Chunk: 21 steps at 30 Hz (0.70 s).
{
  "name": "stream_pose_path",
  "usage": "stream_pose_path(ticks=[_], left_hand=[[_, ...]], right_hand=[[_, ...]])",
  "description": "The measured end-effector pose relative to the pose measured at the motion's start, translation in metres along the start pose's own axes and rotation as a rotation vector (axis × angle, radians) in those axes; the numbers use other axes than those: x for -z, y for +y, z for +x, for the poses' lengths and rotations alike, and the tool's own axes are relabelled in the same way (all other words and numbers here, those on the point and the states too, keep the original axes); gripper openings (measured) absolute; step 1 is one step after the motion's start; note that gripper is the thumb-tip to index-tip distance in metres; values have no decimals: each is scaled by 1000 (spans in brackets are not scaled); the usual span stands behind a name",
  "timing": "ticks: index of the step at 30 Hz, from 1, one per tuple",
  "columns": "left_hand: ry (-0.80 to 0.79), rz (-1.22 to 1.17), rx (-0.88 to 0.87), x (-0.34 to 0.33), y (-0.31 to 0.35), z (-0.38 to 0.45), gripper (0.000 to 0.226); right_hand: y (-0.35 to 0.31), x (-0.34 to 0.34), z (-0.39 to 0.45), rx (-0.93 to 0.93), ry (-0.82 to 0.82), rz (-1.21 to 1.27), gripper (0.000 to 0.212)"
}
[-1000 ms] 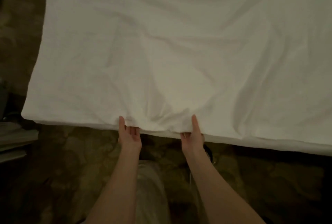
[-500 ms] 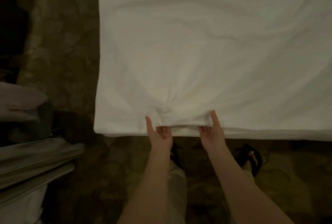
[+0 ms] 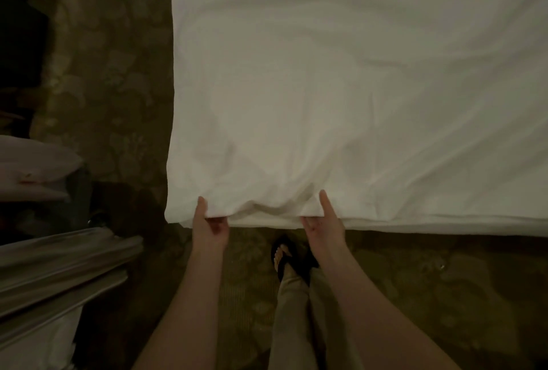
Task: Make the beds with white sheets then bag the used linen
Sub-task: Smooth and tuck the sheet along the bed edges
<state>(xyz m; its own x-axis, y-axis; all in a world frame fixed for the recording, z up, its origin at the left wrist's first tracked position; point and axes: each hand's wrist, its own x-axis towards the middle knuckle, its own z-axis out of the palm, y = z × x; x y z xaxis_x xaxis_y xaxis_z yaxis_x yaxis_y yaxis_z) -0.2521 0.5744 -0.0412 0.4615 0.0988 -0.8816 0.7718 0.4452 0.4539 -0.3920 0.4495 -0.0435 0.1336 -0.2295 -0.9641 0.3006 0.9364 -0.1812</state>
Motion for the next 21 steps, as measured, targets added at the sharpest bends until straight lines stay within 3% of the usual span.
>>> stream_pose_path(ticks=[5,9,13,15,18,21], left_hand=[[75,48,-46,11,30,13,25],[-36,68,-150,21,62,21,36],[30,175,-69,50,56,28,8],[19,186,-16,54,63,35,9],[-107,293,1,45,99,56,23],[-172,518,14,35,139,75,37]], right_hand=[[25,-33,-4,-13,28,-2,48],[33,-24,-7,44,29,-43,32],[52,-9,-8,91,161,-9,12],[57,-21,-5,99,155,48,17],[77,-50,-7,75,79,53,44],[116,-77,-12,71,79,61,47]])
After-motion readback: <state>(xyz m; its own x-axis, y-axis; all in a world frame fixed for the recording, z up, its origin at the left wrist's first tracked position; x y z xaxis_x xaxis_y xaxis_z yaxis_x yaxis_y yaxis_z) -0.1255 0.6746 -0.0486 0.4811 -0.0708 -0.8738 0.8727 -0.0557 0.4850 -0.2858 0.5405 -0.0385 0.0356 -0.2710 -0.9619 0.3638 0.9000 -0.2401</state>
